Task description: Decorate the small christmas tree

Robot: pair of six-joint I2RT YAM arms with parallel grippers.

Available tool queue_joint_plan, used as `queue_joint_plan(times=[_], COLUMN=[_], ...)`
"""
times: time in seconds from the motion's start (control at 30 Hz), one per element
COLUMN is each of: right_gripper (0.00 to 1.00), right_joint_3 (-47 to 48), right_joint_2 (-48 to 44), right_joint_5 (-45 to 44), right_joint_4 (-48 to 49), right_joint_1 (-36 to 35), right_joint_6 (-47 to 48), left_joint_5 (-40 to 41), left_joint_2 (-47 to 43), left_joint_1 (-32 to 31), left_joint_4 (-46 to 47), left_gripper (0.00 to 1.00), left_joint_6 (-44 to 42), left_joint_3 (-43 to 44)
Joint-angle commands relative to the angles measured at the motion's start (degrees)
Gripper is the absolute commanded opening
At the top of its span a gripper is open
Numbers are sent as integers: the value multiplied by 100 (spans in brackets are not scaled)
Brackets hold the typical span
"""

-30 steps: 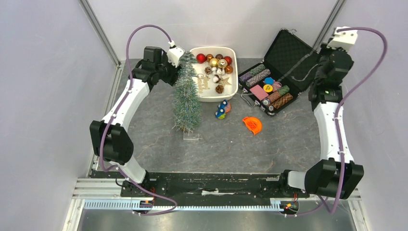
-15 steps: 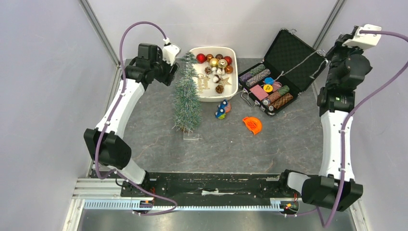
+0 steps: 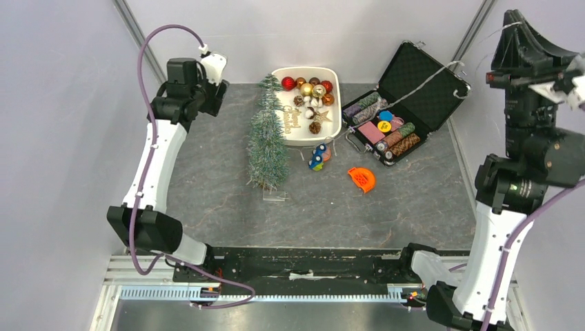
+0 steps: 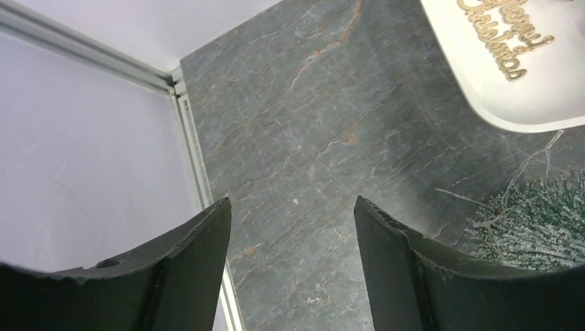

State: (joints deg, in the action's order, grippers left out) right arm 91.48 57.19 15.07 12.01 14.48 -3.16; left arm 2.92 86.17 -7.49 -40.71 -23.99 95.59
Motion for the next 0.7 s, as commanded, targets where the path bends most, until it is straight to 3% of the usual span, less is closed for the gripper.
queue_joint_plan(times=[0.0, 0.2, 0.47, 0.57, 0.67], right_gripper=[0, 0, 0, 0, 0], right_joint_3=[310, 264, 849, 1004, 881], right_joint_2=[-129, -290, 109, 319, 414], right_joint_5=[1839, 3309, 2868, 2758, 2755], right_joint_4=[748, 2765, 4430, 4730, 4689], right_joint_1=[11, 14, 19, 17, 11], right_joint_6=[-620, -2121, -4397, -4824, -4816], left_joint_5=[-259, -1526, -3312, -4280, -4486], left_joint_2=[-730, -1484, -1928, -2093, -2088], left_joint_1=[154, 159, 150, 67, -734], left_joint_4=[-177, -785, -1853, -1934, -1769], left_gripper=[72, 74, 74, 75, 79], left_joint_6=[253, 501, 993, 1445, 2008], left_joint_3=[71, 327, 918, 1035, 1132])
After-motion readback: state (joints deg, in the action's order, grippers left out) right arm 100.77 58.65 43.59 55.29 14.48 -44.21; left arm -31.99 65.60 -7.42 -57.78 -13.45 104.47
